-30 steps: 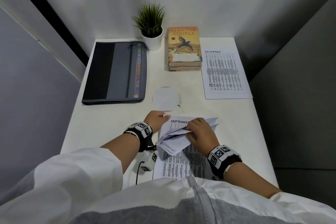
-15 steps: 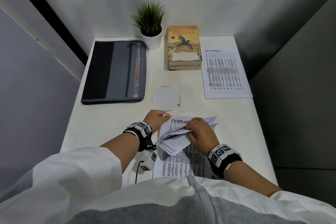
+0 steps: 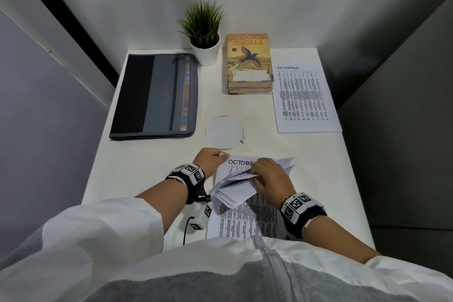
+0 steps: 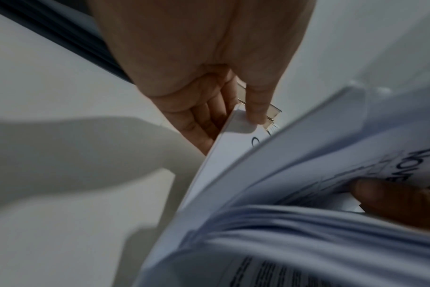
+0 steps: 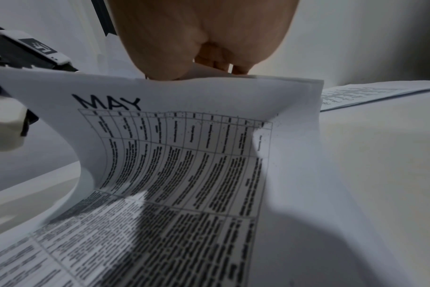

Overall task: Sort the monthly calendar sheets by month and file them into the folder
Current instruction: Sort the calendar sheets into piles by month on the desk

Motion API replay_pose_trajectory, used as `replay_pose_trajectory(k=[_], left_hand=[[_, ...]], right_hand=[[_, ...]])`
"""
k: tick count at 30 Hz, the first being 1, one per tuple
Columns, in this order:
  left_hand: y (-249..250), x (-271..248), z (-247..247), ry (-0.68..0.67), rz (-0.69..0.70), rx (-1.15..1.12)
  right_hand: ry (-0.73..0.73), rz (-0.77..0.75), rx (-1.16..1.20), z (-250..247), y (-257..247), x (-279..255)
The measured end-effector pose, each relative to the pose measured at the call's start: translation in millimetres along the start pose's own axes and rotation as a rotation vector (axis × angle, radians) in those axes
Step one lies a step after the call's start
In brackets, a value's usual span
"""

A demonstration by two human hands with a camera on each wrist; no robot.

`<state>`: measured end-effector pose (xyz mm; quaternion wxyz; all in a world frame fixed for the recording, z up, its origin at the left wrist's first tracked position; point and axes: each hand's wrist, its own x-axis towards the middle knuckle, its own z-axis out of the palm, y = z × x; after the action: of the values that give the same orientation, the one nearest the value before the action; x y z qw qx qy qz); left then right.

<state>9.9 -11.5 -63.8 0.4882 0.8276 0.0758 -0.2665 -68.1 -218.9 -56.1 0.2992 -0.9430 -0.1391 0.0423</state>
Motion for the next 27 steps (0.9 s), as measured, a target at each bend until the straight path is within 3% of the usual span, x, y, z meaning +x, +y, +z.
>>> replay_pose_trajectory(k=[17, 27], left_hand=[[-1.3, 0.3, -3.3, -0.012, 0.001, 0.107], [-3.0, -2.3, -0.4, -0.043, 0.003, -0.070]], right_hand=[[0.022, -0.001, -0.006, 2.4, -1.4, -1.3], [0.016, -0.011, -0.015, 4.3, -2.6, -0.5]])
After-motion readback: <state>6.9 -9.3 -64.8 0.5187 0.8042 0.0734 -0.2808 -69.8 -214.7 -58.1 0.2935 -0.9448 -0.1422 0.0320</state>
